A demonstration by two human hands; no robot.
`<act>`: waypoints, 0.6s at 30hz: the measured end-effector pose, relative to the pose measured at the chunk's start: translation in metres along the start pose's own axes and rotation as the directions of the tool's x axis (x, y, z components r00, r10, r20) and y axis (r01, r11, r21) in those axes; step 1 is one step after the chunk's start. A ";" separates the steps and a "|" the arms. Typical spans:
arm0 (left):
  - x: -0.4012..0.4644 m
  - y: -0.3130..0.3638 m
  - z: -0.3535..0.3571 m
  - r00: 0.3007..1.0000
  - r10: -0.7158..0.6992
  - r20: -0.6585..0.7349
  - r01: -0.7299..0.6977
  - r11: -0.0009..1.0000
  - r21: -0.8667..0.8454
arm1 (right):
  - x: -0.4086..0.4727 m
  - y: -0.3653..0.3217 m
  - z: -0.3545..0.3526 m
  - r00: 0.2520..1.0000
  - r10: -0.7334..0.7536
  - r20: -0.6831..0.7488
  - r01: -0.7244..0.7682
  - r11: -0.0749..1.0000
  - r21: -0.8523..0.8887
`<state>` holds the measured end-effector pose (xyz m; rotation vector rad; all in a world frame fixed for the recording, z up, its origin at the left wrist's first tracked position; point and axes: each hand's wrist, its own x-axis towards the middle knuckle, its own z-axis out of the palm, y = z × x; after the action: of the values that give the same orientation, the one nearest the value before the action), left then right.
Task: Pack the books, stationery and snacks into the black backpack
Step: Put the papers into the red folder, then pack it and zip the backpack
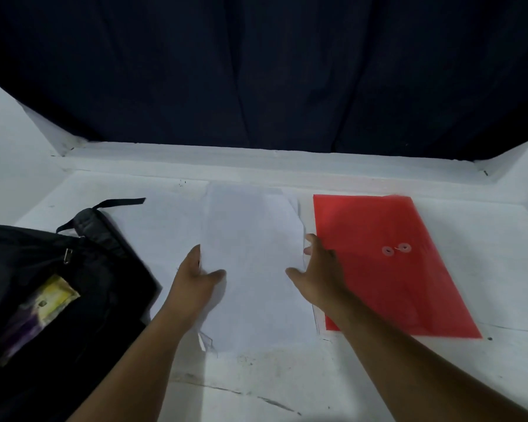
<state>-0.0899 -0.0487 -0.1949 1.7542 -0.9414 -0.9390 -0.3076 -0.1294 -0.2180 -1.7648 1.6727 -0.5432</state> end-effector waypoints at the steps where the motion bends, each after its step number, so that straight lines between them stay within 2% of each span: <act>1: -0.005 0.003 -0.002 0.999 0.044 0.000 -0.044 0.999 -0.021 | -0.005 -0.005 -0.001 1.000 0.008 0.027 -0.010 0.997 0.080; 5: -0.020 0.012 -0.015 0.995 0.099 0.008 -0.095 0.971 -0.221 | -0.015 -0.014 0.003 0.993 0.045 0.107 -0.085 0.905 0.417; 8: -0.025 0.011 -0.030 0.986 0.165 -0.015 -0.165 0.971 -0.172 | -0.027 -0.026 -0.002 0.997 0.038 0.070 -0.072 0.809 0.583; 13: -0.038 0.017 -0.046 0.947 0.320 0.031 -0.322 0.946 0.051 | -0.051 -0.035 -0.014 0.995 -0.094 -0.019 0.088 0.828 0.554; 18: -0.051 0.044 -0.049 0.905 0.415 -0.092 -0.401 0.906 0.136 | -0.074 -0.062 -0.034 0.936 -0.237 -0.262 0.330 0.852 0.406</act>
<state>-0.0764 0.0011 -0.1286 1.5960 -1.2441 -0.5111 -0.2940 -0.0631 -0.1419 -1.6545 1.2738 -1.1792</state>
